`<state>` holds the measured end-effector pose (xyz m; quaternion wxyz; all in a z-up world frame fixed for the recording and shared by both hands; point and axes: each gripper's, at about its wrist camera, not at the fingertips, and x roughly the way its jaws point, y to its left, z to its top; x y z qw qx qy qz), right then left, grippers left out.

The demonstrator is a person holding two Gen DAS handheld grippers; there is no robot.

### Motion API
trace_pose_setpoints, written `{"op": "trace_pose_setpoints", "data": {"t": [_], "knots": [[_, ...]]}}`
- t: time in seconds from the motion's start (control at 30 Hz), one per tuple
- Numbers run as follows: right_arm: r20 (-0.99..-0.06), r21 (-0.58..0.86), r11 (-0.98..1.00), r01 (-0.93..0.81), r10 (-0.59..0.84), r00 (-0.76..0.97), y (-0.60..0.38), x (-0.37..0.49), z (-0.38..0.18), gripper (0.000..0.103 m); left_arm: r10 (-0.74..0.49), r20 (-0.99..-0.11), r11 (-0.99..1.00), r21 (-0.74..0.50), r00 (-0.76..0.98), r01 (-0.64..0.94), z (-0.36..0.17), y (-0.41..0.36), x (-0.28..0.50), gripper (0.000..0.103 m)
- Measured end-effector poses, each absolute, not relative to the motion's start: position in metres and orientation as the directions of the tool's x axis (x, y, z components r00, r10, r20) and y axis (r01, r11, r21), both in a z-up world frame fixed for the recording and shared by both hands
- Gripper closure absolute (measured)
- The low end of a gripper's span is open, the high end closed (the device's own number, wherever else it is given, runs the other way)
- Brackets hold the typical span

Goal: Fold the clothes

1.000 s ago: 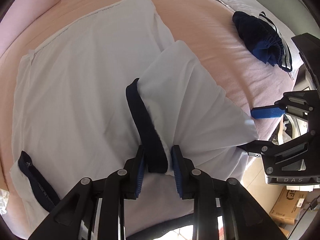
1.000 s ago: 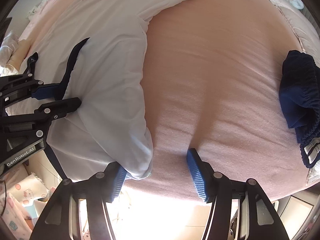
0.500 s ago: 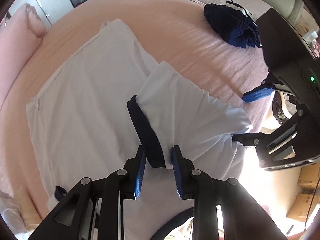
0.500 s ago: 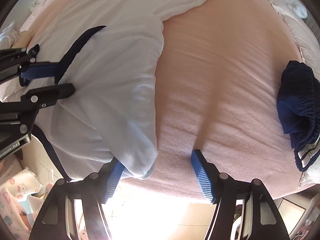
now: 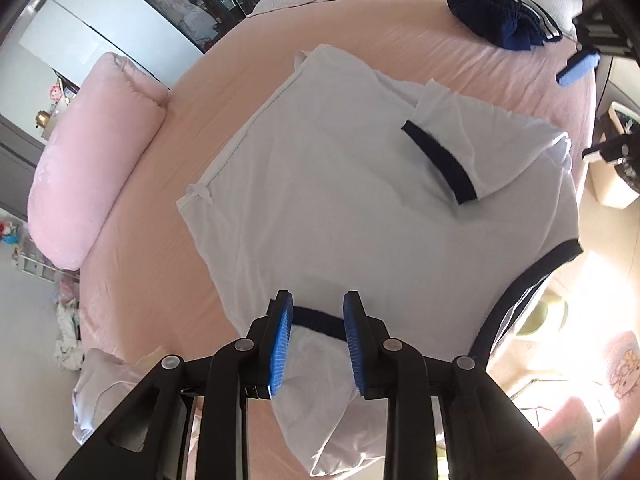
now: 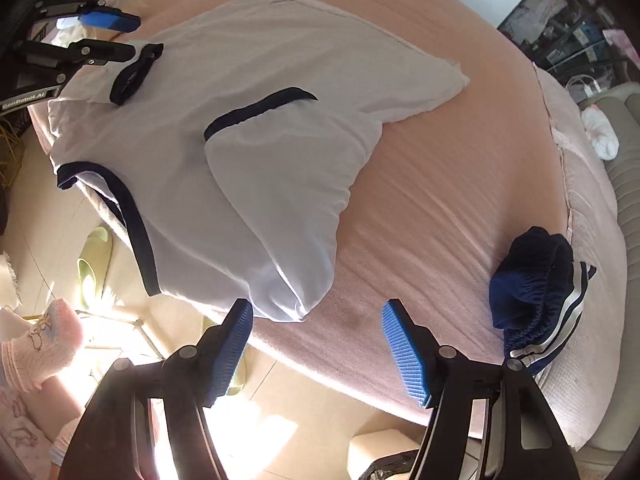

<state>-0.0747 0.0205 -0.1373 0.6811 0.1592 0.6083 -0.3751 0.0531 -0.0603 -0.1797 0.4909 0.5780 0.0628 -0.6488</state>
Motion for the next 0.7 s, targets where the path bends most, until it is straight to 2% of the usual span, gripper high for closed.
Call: {"op": "trace_pose_setpoints", "data": {"t": [0.1,0.27,0.37,0.7], "knots": [[-0.913,-0.349,0.697,0.626,-0.404,-0.059,0.032,-0.070,-0.134,0.036,-0.598,-0.785,-0.533,0.542,0.164,0.650,-0.186,-0.038,0.061,0.079],[-0.887,-0.424,0.718,0.552,-0.453,-0.091,0.040,-0.024,-0.129,0.036,-0.613,-0.769,-0.587,0.597,0.182,0.547,-0.196,-0.027,0.060,0.079],[-0.857,-0.475,0.713,0.516,-0.507,-0.089,0.016,-0.034,-0.159,0.036,-0.609,-0.774,-0.596,0.592,0.174,0.542,-0.198,-0.029,0.058,0.079],[-0.733,-0.670,0.699,0.248,-0.675,-0.077,0.050,-0.020,-0.191,0.036,-0.589,-0.786,-0.610,0.586,0.189,0.534,-0.219,0.000,0.061,0.079]]}}
